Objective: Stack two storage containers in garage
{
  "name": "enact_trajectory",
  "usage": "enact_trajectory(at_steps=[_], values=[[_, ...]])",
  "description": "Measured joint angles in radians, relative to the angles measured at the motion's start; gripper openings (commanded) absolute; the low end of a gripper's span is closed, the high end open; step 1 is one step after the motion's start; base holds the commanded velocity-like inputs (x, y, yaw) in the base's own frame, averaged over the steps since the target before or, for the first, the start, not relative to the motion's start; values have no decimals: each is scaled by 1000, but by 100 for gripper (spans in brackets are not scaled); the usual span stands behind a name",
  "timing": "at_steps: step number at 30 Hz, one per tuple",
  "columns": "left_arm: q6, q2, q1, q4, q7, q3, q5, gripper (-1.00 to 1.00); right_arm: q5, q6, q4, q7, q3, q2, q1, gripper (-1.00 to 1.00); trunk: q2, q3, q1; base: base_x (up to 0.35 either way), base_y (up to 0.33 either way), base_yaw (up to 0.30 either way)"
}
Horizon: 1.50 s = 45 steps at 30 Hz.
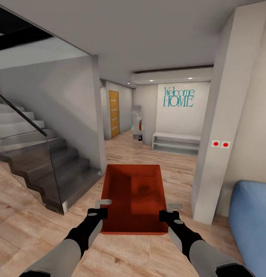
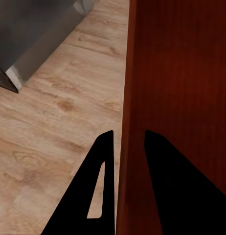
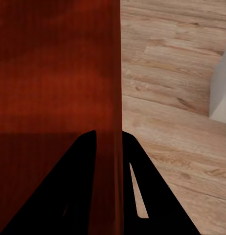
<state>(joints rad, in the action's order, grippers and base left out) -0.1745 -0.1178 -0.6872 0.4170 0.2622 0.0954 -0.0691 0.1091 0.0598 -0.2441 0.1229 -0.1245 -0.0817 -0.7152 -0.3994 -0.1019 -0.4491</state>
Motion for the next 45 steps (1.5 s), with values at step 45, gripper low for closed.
enact_trajectory(at_steps=[45], values=[[0,1,0,-2,0,3,-3,-100,-3,-1,0,0,3,-1,0,-100,0,0,0,323,0,-18]])
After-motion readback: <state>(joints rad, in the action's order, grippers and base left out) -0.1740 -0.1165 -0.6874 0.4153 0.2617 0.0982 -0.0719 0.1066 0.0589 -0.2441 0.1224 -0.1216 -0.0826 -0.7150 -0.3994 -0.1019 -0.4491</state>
